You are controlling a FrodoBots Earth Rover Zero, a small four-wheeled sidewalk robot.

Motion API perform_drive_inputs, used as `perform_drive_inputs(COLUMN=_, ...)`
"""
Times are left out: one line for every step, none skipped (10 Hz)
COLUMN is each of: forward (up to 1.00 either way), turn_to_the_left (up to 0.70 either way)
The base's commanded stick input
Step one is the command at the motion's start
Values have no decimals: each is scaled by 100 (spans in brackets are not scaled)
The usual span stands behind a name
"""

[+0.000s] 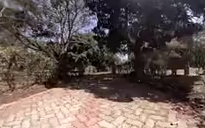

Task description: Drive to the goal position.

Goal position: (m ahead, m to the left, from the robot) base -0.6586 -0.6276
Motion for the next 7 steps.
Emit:
perform_drive_inputs(forward=100, turn_to_the_left=0)
perform_drive_inputs(forward=100, turn_to_the_left=0)
perform_drive_inputs(forward=100, turn_to_the_left=0)
perform_drive_inputs(forward=100, turn_to_the_left=0)
perform_drive_inputs(forward=100, turn_to_the_left=0)
perform_drive_inputs(forward=100, turn_to_the_left=0)
perform_drive_inputs(forward=100, turn_to_the_left=0)
